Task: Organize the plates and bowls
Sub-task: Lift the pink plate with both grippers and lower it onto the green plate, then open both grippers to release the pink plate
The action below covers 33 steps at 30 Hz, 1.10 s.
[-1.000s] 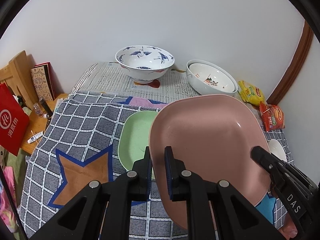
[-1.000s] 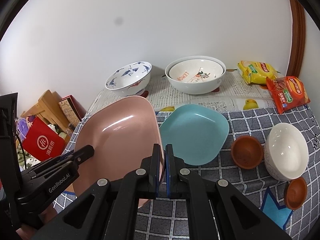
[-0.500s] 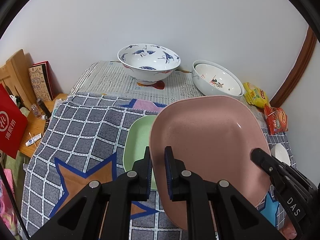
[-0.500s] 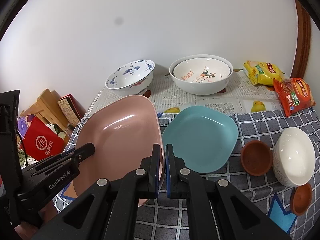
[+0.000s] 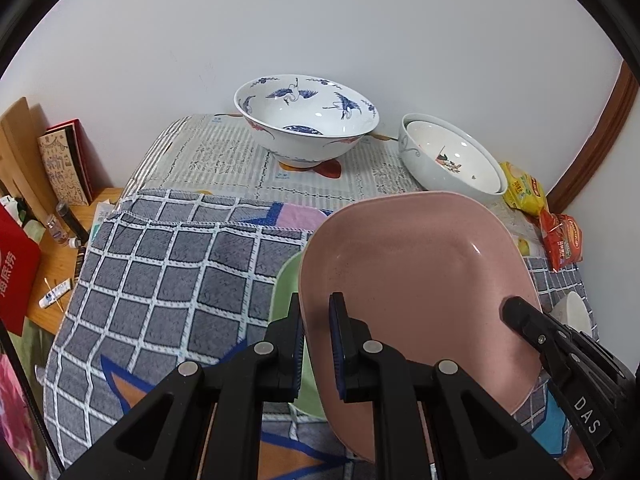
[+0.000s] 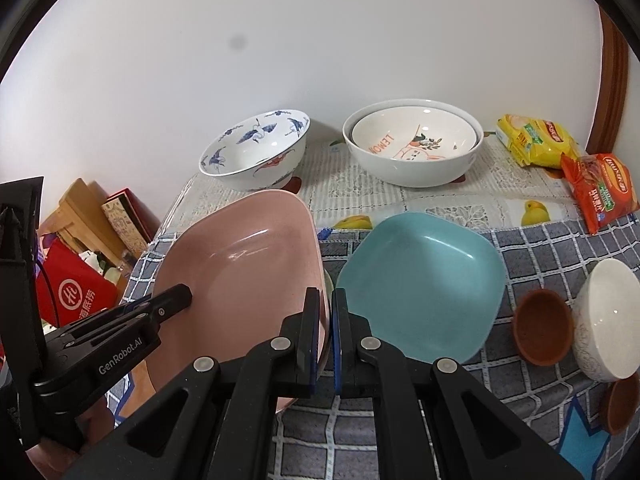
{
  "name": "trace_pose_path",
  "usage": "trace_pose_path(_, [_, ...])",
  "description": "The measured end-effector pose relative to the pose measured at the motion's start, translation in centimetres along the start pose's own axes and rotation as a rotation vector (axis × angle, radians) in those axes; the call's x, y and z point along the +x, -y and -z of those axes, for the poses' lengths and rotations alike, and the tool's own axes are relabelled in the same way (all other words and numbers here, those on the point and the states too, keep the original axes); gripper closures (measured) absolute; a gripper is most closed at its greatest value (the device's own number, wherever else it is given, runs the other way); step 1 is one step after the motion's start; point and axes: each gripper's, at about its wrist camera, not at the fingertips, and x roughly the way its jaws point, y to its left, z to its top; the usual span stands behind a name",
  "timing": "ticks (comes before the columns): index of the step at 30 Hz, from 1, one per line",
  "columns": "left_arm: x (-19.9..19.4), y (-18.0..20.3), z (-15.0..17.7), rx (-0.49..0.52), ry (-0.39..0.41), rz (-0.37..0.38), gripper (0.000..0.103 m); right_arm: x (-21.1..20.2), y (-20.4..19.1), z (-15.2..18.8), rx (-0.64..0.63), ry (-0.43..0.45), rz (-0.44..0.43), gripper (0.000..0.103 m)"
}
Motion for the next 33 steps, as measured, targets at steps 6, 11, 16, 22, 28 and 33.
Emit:
trace_pose_path(6, [0.9, -1.3, -0.5, 0.013, -0.011, -0.008, 0.091, 1.4, -1.0, -0.1, 0.007, -0.005, -0.006, 0.097])
trace_pose_path(11, [2.5, -2.0, 0.2, 0.029, -0.048, -0.028, 0.091, 3.1, -1.3, 1.0, 0.015, -0.045, -0.012, 0.097])
trace_pose_path(16, [4.4, -2.2, 1.4, 0.033, -0.1, -0.034, 0.091, 4.6, -0.9, 2.3, 0.007, -0.096, 0.001, 0.097])
trace_pose_path(22, [5.0, -1.8, 1.7, 0.052, -0.104, -0.057, 0.091, 5.6, -0.5, 2.9, -0.006, -0.126, 0.001, 0.096])
trace_pose_path(28, [5.6, -1.5, 1.1, 0.05, -0.094, -0.07, 0.091, 5.8, -0.7, 3.0, -0.044, -0.121, 0.015, 0.094])
trace_pose_path(33, [6.1, -1.3, 0.8, 0.058, -0.084, -0.078, 0.09, 6.1, -0.9, 2.8, -0.077, -0.122, 0.011, 0.089])
